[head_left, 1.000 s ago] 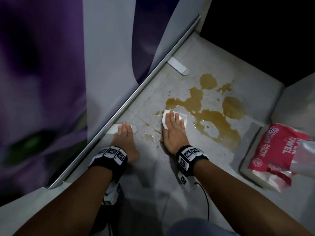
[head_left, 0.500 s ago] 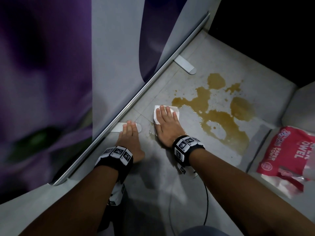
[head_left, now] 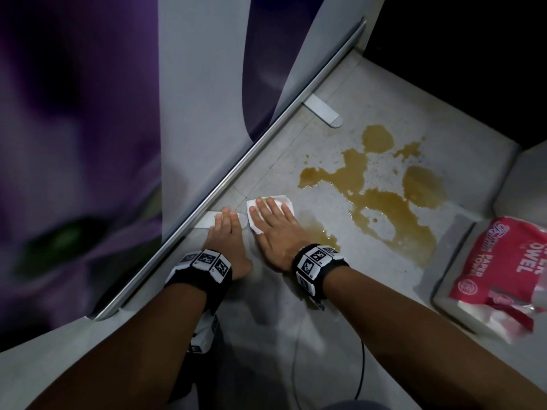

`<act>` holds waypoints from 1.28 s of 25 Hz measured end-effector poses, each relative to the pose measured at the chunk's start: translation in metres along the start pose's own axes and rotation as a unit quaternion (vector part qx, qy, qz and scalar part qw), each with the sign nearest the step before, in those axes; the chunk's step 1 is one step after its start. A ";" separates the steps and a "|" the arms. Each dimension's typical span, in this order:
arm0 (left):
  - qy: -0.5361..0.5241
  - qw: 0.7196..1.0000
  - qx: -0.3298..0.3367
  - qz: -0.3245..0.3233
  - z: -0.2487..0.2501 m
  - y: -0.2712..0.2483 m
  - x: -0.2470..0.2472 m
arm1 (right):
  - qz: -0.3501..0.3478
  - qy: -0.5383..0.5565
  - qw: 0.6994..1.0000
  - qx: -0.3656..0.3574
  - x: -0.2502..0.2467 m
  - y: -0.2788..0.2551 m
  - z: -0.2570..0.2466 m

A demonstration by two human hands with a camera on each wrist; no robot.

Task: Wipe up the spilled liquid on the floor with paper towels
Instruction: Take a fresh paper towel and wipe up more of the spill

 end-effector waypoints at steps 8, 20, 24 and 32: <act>-0.002 1.000 0.000 0.009 0.000 0.000 0.001 | 0.018 -0.046 0.978 -0.202 -0.001 -0.039 0.008; -0.006 1.000 0.005 -0.005 -0.004 0.001 0.001 | -0.056 0.084 0.990 -0.100 -0.033 -0.057 0.062; -0.005 1.000 0.007 -0.006 -0.004 0.001 0.001 | -0.017 0.120 0.989 -0.084 -0.027 -0.087 0.078; -0.001 1.000 0.007 0.010 -0.004 0.003 0.003 | 0.109 0.210 0.970 0.064 -0.016 -0.100 0.042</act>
Point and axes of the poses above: each hand's wrist, its own y-axis towards the middle knuckle, its own x-axis out of the palm, z = x × y, the point moved 5 cm from there along y, towards the middle knuckle, and after that the axes turned 10 degrees about -x, right-handed, at the moved point
